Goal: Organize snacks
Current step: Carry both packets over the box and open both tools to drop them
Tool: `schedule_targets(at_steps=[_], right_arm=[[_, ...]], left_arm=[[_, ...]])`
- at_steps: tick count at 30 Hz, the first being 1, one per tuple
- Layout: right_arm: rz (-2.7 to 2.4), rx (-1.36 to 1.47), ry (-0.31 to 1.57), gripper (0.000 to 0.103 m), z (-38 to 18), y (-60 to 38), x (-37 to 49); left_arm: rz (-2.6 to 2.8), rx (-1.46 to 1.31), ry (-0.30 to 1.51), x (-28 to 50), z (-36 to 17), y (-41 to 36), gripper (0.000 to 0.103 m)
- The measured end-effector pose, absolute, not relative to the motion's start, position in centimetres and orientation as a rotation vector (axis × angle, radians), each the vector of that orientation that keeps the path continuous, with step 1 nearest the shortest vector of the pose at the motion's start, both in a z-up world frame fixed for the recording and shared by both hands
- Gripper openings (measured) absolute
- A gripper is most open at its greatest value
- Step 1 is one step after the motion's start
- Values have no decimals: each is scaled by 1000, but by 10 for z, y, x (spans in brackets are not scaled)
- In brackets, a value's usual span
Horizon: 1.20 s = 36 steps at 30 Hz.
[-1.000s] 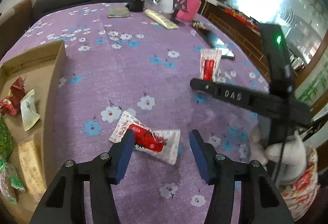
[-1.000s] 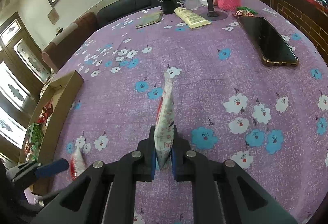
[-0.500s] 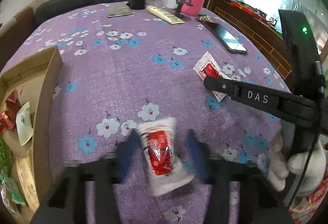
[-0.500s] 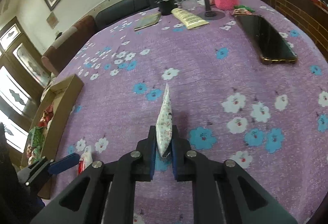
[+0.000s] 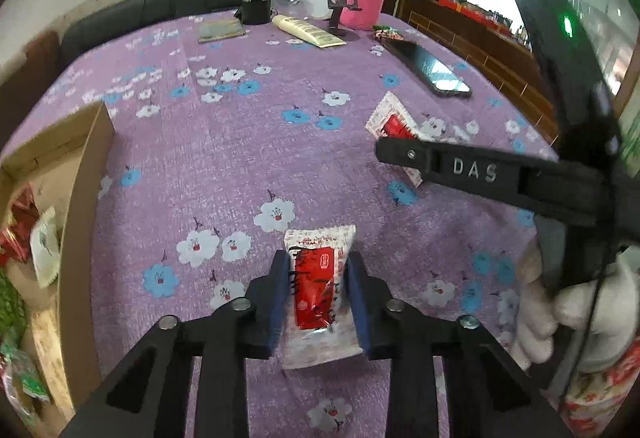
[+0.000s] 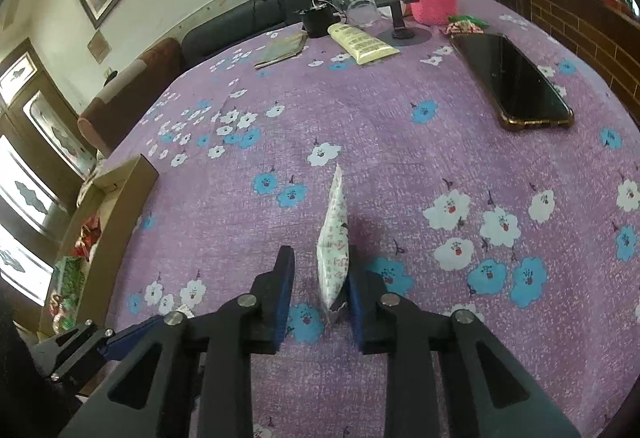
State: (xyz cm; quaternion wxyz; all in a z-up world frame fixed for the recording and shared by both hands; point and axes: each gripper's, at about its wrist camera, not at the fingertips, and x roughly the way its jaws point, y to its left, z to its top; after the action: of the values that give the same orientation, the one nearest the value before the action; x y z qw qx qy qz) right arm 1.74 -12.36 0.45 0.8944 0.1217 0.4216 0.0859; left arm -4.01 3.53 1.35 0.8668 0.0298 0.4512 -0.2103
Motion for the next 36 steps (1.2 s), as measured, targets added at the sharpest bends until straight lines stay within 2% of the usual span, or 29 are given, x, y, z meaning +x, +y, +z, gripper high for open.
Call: schedule_targets(at_steps=[1,11,36], right_arm=[[178,252,881,11,4,-124,18],[181,302,805,11,16,-134,10],[180,312,805,11,14,-134,9]], left_arm=[[-435,50,944,-40,14,39,28],[-386,-82,885,-53,40,83,28],[-241,68,775,-79,73,88,29]])
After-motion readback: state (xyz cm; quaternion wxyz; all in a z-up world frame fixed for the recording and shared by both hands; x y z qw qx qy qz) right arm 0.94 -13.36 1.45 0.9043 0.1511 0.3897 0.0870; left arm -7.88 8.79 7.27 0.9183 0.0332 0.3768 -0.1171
